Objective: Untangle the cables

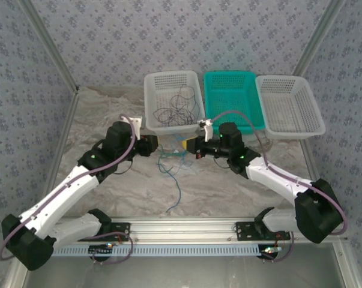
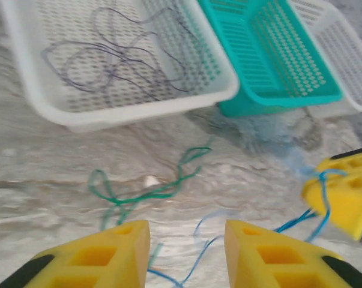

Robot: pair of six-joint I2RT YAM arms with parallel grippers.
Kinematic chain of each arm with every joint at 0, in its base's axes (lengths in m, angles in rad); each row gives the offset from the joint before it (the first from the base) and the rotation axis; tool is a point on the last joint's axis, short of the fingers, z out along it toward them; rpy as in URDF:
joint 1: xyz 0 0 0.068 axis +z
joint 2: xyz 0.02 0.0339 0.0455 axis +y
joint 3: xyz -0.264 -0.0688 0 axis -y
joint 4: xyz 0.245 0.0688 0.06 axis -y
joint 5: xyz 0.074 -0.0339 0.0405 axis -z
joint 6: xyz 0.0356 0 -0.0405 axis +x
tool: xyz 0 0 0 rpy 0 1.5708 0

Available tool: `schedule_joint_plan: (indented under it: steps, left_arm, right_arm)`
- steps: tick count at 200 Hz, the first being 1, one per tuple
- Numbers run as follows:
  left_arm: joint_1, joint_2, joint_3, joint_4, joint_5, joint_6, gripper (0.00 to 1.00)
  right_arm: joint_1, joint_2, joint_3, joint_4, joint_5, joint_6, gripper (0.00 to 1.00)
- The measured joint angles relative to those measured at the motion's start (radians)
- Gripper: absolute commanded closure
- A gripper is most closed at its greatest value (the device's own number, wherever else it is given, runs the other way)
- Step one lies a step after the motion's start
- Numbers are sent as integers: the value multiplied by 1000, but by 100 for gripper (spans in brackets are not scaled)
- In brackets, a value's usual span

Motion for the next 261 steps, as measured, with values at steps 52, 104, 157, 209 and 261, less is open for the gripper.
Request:
schedule_joint_plan:
  steps: [52,104,157,209,261]
  left_arm:
    - [6,-62,-117,184,287,14,34]
    - [-87,95,-237,485,335,-39,29]
    - [-163,219,-220,595,97,-57,100]
    - [-51,30,-197,391,-16,-108,100]
    - [-2,-92,-166,222,98,-81,100]
  right_arm:
    - [-19,-17,-11,-6,-4,51,100]
    - [-9,-18,3,-7,-19,92,100]
    - [6,-19,15,-8,-21,130,100]
    - [51,-16,55,-197,115,-26,100]
    - [78,60,83,-243,148,-142,67]
